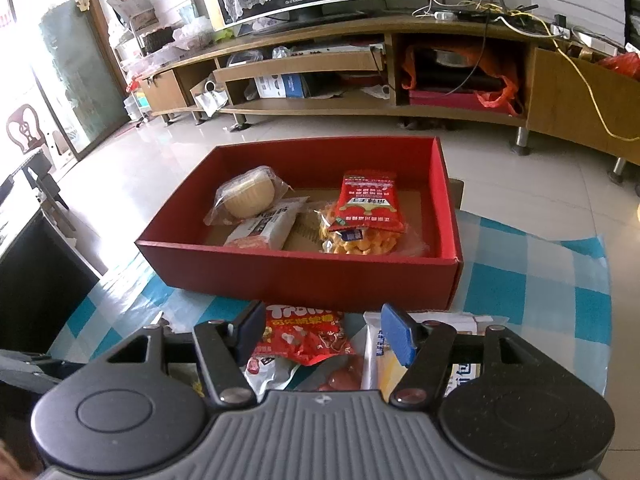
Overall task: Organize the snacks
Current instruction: 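Move both tools back over the remaining snacks on the cloth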
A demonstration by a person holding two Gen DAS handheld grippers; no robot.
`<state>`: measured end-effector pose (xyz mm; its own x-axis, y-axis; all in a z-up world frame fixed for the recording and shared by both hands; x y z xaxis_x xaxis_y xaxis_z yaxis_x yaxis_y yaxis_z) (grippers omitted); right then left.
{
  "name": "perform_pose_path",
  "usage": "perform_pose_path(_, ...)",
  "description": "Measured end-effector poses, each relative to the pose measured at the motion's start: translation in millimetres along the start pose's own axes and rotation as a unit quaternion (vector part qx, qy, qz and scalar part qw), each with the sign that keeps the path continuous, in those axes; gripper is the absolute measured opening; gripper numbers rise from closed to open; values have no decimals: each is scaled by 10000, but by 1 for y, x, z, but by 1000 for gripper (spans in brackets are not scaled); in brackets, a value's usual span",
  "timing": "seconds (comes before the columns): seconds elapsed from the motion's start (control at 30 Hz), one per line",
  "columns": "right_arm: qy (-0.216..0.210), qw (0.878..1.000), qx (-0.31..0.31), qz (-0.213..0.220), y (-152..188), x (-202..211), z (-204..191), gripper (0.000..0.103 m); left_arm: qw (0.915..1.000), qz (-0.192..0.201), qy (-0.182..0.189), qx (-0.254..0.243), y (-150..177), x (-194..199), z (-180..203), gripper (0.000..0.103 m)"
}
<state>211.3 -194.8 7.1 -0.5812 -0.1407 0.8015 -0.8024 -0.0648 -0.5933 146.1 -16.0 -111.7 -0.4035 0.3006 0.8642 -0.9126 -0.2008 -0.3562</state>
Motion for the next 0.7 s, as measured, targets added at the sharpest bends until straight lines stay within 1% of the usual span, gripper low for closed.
perform_pose_path(0.07, 1, 10000, 5, -13, 1, 0, 1, 63, 9998, -24, -94, 164, -1, -4, -7, 103)
perform_pose_path(0.2, 28, 10000, 31, -58, 3, -2, 5, 63, 9981, -52, 53, 611, -6, -11, -16, 103)
perform_pose_path(0.33, 31, 10000, 30, -67, 2, -4, 5, 63, 9968, 57, -95, 792, -20, -20, -24, 103)
perform_pose_path(0.43, 17, 10000, 48, -68, 2, -5, 4, 64, 9961, 221, -181, 840, -36, -22, -27, 103)
perform_pose_path(0.5, 14, 9999, 53, -96, 3, -6, 5, 64, 9951, 248, -245, 923, -42, -25, -31, 103)
perform_pose_path(0.57, 27, 9999, 54, -127, 4, -8, 5, 64, 9950, 258, -274, 926, -41, -24, -31, 103)
perform_pose_path(0.7, 32, 9998, 81, -161, 4, -10, 4, 64, 9972, 111, -424, 600, -29, -27, -20, 103)
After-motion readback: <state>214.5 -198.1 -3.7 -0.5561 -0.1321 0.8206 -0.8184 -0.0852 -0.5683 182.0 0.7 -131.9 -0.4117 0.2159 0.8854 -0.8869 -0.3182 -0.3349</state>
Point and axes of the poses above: each gripper's, at about its wrist camera, not at the fingertips, and x roughly against the way its jaws point, z to its right, y to its underside, the point moved 10 cm from there along -x, roughly the way its jaws point, and after that the axes turned 13 degrees about y, right-handed, at the moved point
